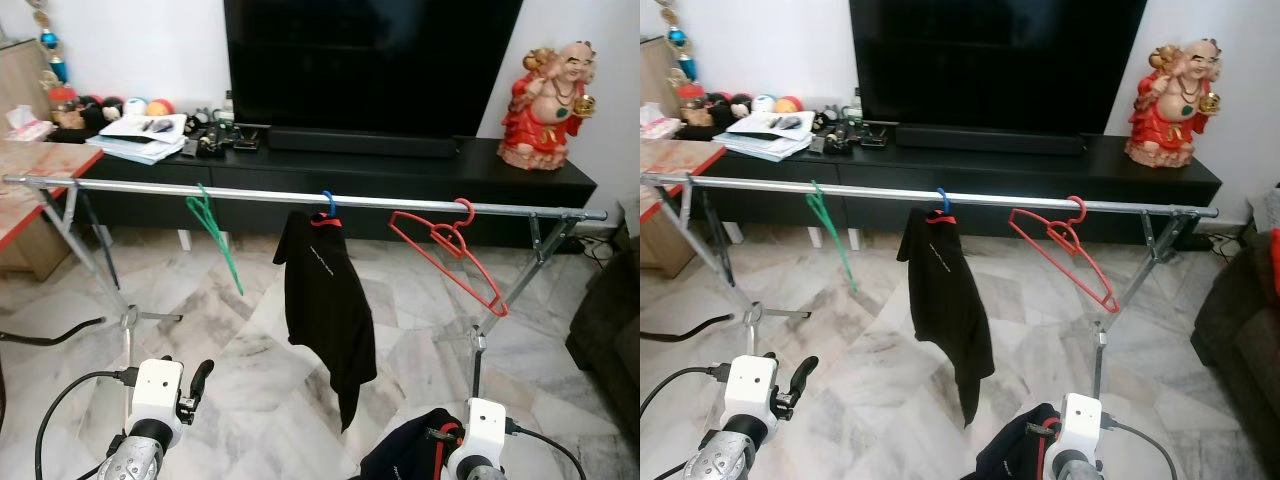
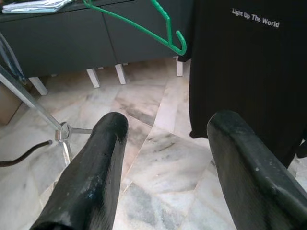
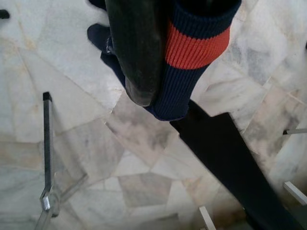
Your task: Hang hanger
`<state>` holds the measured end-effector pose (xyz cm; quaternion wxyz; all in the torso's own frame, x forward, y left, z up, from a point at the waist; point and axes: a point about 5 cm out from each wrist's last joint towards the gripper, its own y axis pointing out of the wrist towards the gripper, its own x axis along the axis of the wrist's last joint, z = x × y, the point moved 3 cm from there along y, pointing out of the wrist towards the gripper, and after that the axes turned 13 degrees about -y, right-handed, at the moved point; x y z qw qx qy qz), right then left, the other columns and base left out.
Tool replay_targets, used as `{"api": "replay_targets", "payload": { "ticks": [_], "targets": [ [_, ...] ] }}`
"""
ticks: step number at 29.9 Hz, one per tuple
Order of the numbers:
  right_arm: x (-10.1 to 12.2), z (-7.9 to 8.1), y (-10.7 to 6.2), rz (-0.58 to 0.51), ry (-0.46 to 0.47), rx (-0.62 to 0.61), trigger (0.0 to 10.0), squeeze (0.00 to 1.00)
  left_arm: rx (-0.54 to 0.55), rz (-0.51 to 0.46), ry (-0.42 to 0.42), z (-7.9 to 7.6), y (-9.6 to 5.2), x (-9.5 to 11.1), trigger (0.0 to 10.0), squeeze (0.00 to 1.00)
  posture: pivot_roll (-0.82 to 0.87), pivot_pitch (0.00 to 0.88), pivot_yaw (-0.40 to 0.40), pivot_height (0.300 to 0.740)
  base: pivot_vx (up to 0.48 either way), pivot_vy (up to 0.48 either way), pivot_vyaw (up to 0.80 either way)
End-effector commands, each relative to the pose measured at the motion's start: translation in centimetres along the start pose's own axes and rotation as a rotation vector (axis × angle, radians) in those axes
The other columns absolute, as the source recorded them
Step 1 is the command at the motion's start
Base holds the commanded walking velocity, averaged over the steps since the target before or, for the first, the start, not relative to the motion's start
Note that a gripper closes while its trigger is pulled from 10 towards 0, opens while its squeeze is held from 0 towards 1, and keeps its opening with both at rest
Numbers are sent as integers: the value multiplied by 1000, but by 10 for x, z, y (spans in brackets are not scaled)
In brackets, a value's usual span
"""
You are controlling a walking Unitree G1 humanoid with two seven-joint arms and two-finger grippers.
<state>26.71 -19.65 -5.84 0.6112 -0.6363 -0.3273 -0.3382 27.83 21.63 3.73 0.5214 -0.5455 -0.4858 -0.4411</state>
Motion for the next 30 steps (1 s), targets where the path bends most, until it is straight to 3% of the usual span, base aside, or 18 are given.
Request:
{"api": "replay_targets", "payload": {
  "ticks": [1,4,30],
  "targets": [
    [6,0,2,-21,-12,1,10000,0,-8,9,-6,0,-1,0,10000,0,139,0,11,740,255,0,800],
    [6,0,2,-22,-12,1,10000,0,-10,9,-5,-1,0,0,10000,0,138,0,13,740,256,0,717],
    [7,3,3,-11,-19,23,10000,0,-21,-10,0,-4,4,5,10000,0,140,0,13,740,290,0,0]
  ]
}}
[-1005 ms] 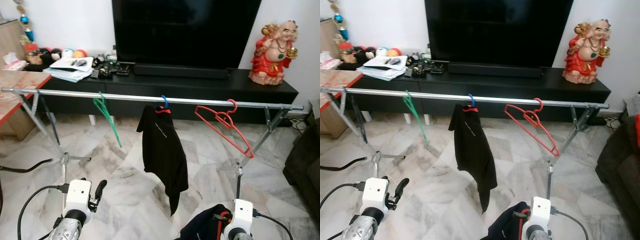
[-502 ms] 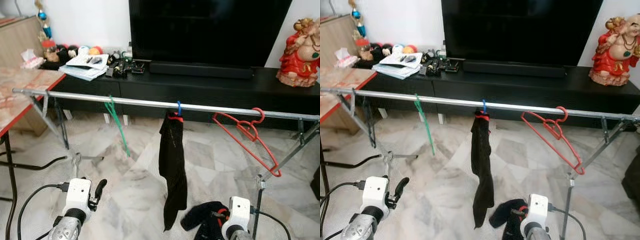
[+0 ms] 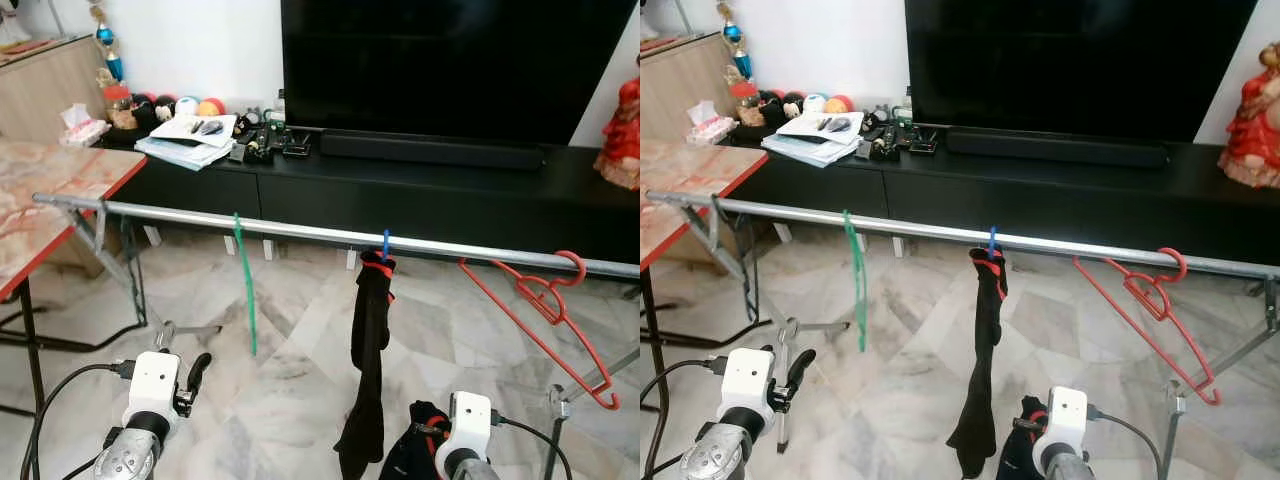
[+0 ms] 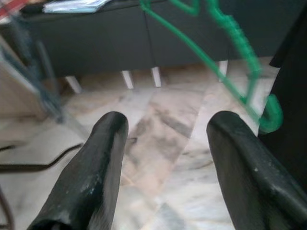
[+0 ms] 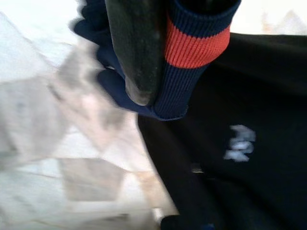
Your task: Hang hanger
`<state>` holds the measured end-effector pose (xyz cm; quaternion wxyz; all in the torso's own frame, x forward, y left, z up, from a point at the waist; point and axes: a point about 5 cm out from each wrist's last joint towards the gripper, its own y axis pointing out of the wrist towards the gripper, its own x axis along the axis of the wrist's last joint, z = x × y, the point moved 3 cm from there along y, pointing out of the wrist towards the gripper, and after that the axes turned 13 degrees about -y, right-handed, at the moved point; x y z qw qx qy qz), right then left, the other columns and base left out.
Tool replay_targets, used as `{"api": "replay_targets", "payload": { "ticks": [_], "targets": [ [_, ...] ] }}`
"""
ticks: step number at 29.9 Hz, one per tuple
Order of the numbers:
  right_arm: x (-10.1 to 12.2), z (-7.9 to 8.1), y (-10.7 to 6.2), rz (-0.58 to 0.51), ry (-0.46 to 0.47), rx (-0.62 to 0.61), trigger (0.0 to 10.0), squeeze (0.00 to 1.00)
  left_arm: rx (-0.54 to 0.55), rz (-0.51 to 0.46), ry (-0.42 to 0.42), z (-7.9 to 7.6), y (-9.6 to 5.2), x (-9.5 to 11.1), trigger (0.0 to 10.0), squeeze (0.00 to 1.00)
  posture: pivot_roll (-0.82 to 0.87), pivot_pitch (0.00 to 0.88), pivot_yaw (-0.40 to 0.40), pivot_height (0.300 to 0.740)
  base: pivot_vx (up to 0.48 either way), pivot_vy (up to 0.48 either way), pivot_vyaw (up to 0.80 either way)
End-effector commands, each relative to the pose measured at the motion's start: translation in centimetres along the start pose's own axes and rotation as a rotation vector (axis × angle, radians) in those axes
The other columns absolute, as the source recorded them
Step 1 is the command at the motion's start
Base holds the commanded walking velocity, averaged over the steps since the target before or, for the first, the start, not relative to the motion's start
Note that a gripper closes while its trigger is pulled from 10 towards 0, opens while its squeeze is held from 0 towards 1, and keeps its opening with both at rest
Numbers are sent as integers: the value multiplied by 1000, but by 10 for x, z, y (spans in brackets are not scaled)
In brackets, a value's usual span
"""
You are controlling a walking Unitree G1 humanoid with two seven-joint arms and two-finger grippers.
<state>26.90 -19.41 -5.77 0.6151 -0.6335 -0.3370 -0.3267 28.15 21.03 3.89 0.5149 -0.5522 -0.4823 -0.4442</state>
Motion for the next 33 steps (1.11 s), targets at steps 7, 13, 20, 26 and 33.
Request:
{"api": "replay_targets", "payload": {
  "ticks": [7,13,20,26,33],
  "targets": [
    [3,2,1,-8,8,11,10000,0,4,-16,3,2,1,5,10000,0,142,0,10,740,299,0,0],
    [2,2,1,-3,6,14,10000,0,12,-21,3,3,1,7,10000,0,148,0,6,740,298,0,0],
    [4,3,2,-6,9,20,10000,0,24,-29,4,5,1,9,10000,0,154,0,1,740,300,0,0],
    [5,3,2,-5,9,27,10000,0,33,-34,3,5,1,10,10000,0,157,0,-5,740,300,0,0],
    [5,3,3,-3,8,34,10000,0,43,-45,2,5,1,11,10000,0,157,0,-11,740,299,0,0]
  ]
}}
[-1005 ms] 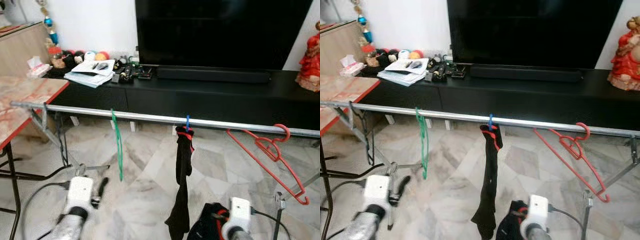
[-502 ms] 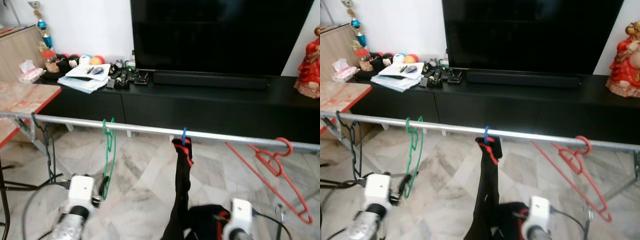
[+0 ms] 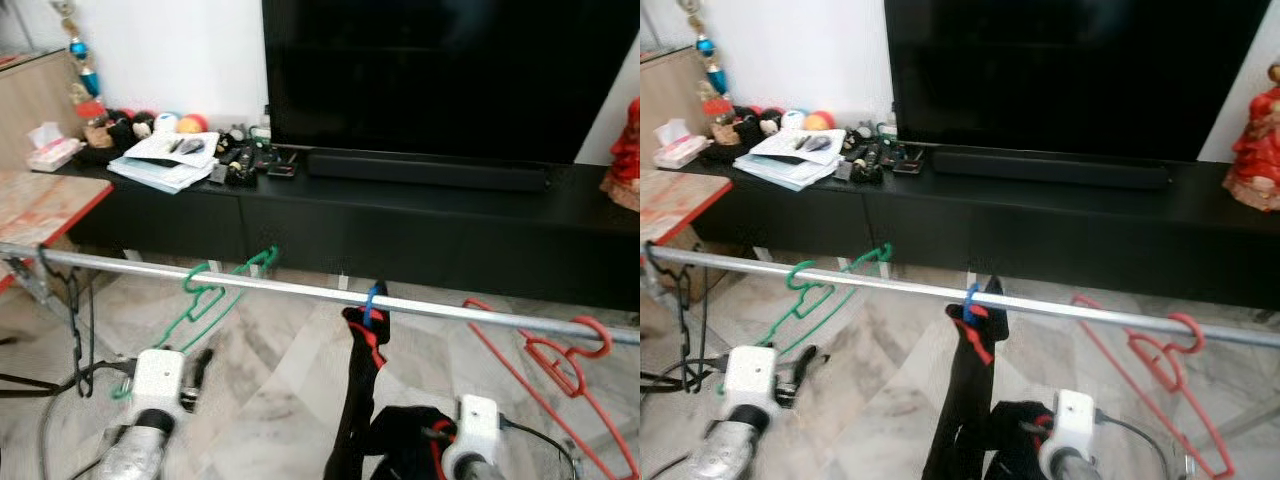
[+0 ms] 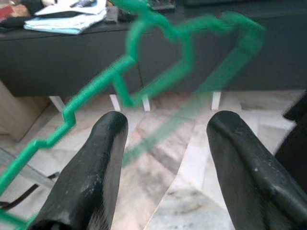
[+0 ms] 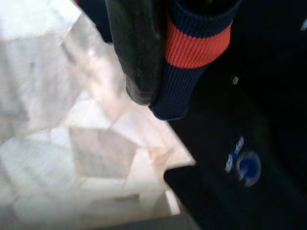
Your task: Hang hanger
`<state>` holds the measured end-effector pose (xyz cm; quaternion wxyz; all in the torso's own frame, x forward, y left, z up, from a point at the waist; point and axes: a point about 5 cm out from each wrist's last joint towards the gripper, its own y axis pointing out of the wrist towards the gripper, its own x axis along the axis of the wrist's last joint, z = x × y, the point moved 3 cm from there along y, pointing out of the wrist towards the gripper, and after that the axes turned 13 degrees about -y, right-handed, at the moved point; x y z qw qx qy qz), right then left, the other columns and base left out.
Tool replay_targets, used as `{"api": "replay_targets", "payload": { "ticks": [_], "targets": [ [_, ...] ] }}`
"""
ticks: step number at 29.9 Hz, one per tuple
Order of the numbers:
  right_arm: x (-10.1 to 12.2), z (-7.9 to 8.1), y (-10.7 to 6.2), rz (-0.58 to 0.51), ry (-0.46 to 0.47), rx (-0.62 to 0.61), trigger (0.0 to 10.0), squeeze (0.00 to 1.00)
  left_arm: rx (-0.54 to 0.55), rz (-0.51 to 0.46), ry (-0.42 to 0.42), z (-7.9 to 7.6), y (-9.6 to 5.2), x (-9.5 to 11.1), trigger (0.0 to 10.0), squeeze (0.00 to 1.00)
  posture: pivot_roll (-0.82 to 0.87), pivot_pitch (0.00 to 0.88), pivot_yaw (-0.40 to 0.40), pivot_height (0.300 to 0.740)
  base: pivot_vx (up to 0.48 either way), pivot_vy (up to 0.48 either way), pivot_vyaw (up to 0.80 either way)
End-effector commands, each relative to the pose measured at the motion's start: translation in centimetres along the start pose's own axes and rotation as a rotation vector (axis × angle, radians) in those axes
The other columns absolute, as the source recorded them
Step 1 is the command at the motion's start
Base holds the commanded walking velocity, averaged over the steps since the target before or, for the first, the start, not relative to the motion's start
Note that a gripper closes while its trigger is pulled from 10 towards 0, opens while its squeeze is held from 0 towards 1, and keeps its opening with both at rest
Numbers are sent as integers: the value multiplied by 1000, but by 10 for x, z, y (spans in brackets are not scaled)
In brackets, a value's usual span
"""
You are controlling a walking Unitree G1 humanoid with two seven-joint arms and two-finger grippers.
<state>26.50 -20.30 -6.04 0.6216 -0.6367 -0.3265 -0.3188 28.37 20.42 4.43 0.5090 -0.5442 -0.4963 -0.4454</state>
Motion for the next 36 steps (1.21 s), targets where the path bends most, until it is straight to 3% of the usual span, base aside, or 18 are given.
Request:
{"api": "replay_targets", "payload": {
  "ticks": [1,9,16,24,30,36],
  "targets": [
    [10,12,4,-32,2,32,10000,0,31,-21,10,11,-1,7,10000,0,159,0,-13,740,0,0,0],
    [11,14,4,-35,-4,41,10000,0,-58,-34,-3,1,-6,16,10000,0,163,0,-20,740,0,0,0],
    [11,15,5,-28,-9,49,10000,0,-86,-66,31,7,-12,35,10000,0,181,0,-30,740,0,0,0],
    [7,17,4,-15,-9,54,10000,0,-70,-71,58,14,-14,39,10000,0,183,0,-31,740,0,-248,0],
    [5,17,4,-9,-10,56,10000,0,-109,-46,27,9,-11,48,10000,0,187,0,-33,740,0,0,0],
    [4,17,3,-2,-11,57,10000,0,-81,-26,-3,12,1,54,10000,0,180,0,-32,740,0,0,0]
  ]
}}
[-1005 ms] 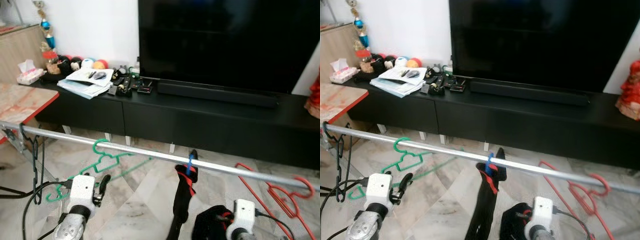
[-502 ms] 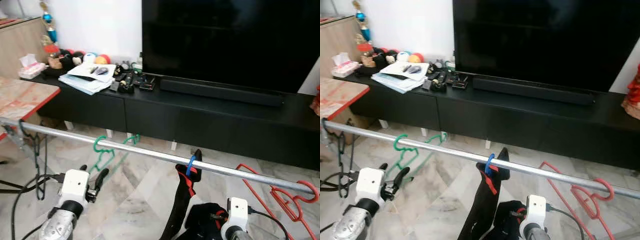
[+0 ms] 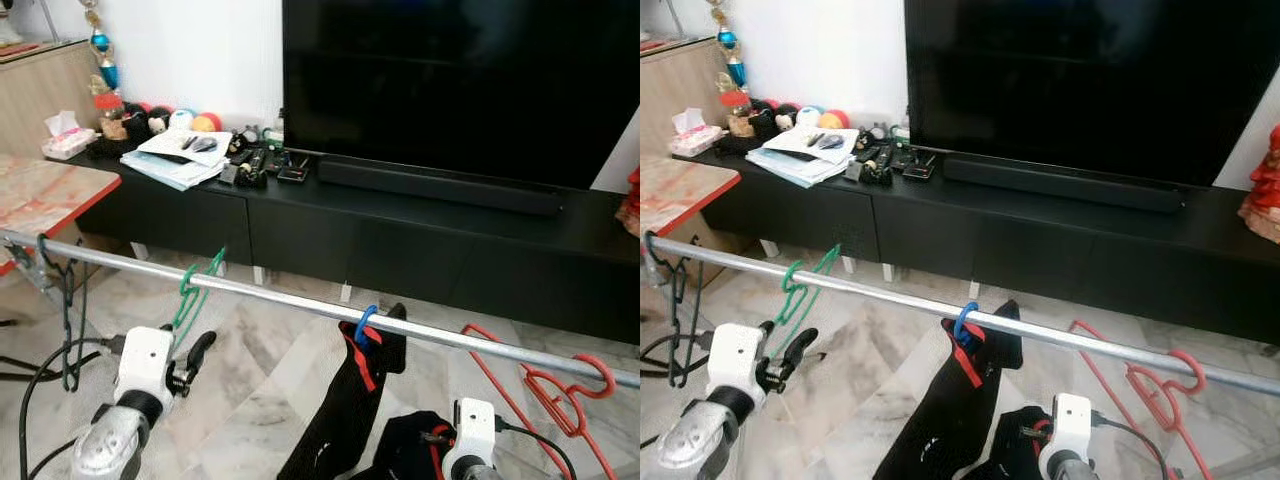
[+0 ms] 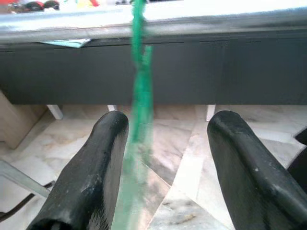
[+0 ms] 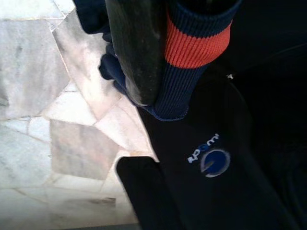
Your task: Hang hanger
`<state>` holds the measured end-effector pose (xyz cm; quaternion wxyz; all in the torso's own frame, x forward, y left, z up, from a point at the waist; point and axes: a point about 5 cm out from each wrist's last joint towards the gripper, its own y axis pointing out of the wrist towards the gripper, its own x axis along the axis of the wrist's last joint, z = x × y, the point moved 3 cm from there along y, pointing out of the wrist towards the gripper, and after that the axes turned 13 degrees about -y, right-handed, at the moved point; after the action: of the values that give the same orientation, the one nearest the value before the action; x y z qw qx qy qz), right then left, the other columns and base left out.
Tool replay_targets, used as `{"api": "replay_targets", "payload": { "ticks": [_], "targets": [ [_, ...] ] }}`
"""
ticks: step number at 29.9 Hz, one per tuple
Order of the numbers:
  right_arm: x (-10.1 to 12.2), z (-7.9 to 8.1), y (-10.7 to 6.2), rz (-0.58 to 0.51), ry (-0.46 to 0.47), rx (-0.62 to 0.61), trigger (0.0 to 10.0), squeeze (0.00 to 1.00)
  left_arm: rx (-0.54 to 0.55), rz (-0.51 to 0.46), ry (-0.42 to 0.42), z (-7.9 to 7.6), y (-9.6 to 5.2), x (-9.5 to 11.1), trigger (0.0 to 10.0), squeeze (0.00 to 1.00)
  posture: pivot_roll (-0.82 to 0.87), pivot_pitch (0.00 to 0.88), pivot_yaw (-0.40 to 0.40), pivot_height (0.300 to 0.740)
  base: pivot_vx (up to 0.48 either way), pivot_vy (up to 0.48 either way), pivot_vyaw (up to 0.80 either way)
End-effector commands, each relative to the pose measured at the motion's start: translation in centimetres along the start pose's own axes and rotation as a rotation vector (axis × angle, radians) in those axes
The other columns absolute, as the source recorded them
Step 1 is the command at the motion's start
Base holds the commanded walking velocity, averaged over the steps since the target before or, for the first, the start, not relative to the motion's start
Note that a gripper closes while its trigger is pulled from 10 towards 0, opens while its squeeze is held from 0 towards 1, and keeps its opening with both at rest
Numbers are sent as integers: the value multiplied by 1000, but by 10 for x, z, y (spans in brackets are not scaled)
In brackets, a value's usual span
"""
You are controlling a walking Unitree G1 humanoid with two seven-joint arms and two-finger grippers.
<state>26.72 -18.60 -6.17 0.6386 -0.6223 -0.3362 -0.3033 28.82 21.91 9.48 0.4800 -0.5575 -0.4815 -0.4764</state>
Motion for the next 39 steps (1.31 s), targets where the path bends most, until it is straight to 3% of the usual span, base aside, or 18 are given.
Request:
{"api": "replay_targets", "payload": {
  "ticks": [1,4,5,11,16,19,21,26,33,39],
  "targets": [
    [4,-1,1,-8,0,-1,10000,0,29,-9,-26,5,5,6,10000,0,178,0,-31,740,0,0,0],
    [3,-2,1,-4,-1,-3,10000,0,123,-18,-40,20,12,17,10000,0,173,0,-27,740,0,0,0],
    [2,-2,1,-2,-3,-2,10000,0,127,-36,-78,22,15,23,10000,0,173,0,-27,740,0,0,0],
    [1,-3,0,3,-6,-3,10000,0,62,12,-132,14,27,26,10000,0,170,0,-28,740,0,0,0],
    [4,-1,1,-3,-2,1,10000,0,-9,88,-98,7,39,17,10000,0,165,0,-32,740,0,0,0],
    [5,0,2,-6,-1,2,10000,0,14,124,-68,10,44,14,10000,0,164,0,-34,740,0,0,0],
    [6,0,2,-5,-7,3,10000,0,75,207,-41,19,51,9,10000,0,162,0,-33,740,0,0,0],
    [6,1,2,-6,-2,3,10000,0,142,257,-83,25,62,13,10000,0,162,0,-31,740,0,0,0],
    [6,3,3,-5,-4,8,10000,0,91,235,-145,-2,83,22,10000,0,150,0,-27,740,0,0,0],
    [6,2,2,-4,-5,7,10000,0,134,303,-109,-1,83,8,10000,0,151,0,-30,740,0,0,0]
  ]
}}
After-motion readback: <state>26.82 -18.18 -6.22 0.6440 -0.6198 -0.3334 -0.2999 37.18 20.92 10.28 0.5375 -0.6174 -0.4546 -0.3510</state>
